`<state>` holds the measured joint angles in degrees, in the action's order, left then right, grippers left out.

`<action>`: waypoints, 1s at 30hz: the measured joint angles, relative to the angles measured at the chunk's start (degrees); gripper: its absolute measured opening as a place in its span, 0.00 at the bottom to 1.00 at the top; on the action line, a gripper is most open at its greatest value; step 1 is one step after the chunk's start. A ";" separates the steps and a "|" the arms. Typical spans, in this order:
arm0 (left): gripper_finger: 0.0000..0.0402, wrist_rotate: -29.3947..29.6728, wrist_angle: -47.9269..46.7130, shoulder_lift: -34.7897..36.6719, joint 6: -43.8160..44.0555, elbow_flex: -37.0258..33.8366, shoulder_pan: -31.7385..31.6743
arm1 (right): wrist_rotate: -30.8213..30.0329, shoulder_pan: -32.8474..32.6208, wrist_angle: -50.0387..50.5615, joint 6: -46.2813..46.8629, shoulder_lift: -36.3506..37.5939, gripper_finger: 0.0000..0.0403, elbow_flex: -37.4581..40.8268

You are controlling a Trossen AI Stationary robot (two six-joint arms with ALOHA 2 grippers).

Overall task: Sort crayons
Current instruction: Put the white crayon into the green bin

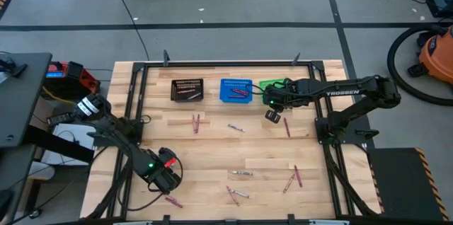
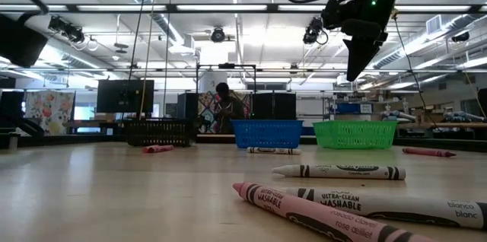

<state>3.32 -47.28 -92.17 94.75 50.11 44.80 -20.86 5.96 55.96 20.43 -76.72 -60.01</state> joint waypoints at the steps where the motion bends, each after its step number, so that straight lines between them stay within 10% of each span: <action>1: 0.30 -0.48 0.04 -0.53 0.01 -0.12 0.00 | 0.00 -0.02 0.00 0.00 0.00 0.22 0.00; 30: 0.06 -3.42 3.27 -1.52 -2.63 -2.60 0.33 | 0.00 0.00 0.24 -0.02 0.01 0.22 0.00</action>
<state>-0.10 -44.01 -93.69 92.12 47.51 45.12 -20.86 5.96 56.21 20.40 -76.71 -60.01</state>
